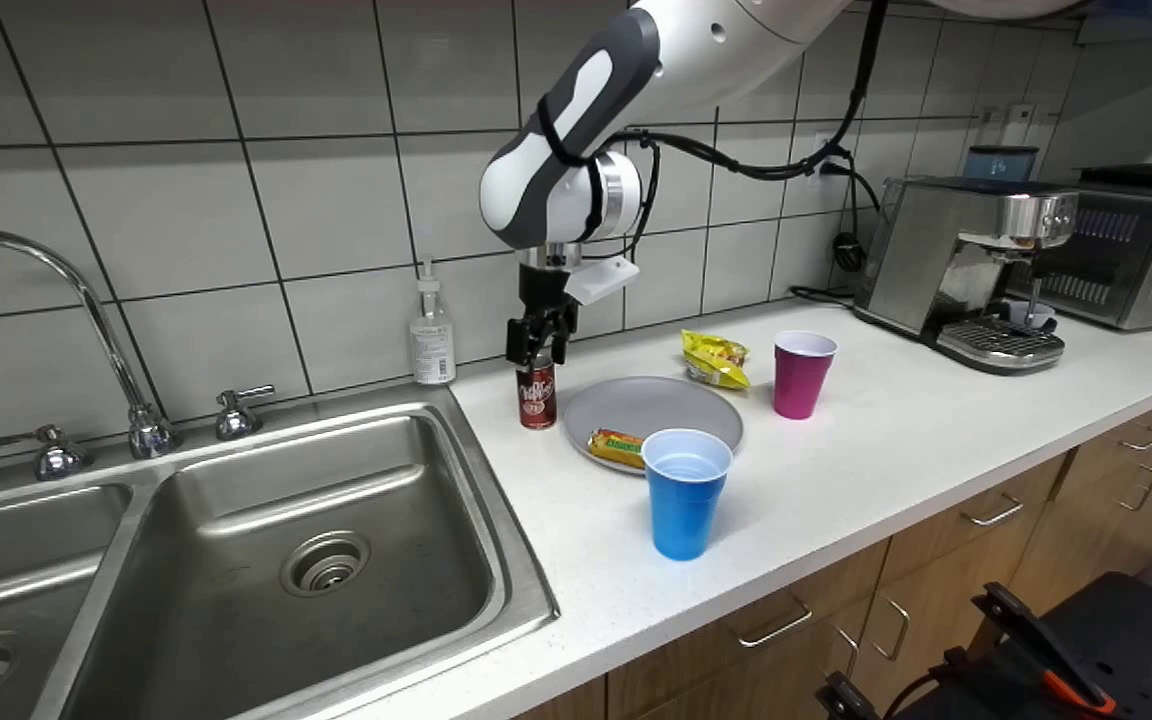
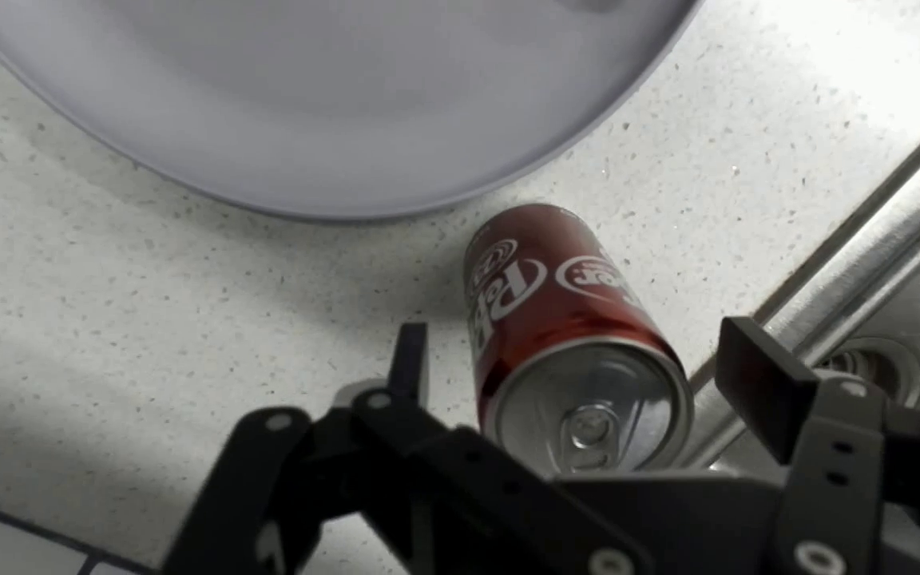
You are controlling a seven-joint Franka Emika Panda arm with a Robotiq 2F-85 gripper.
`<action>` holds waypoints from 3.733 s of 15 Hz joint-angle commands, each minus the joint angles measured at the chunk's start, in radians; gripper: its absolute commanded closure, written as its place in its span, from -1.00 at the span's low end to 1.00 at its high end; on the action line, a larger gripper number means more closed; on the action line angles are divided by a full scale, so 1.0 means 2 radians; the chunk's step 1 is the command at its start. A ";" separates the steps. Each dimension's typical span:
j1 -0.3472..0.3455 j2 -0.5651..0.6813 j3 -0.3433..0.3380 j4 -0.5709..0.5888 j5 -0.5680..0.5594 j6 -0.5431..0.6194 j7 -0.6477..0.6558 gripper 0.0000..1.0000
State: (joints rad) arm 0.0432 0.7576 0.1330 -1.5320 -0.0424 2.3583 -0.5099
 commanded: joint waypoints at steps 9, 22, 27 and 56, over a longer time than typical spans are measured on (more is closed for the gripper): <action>-0.041 -0.069 0.012 -0.055 0.006 -0.024 -0.024 -1.00; -0.053 -0.103 0.000 -0.117 0.002 -0.020 -0.037 -1.00; -0.053 -0.104 0.000 -0.119 0.002 -0.020 -0.038 -1.00; -0.024 -0.141 -0.017 -0.223 -0.066 0.029 0.007 -1.00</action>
State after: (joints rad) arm -0.0207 0.5305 0.1190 -1.9213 -0.1312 2.4035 -0.5278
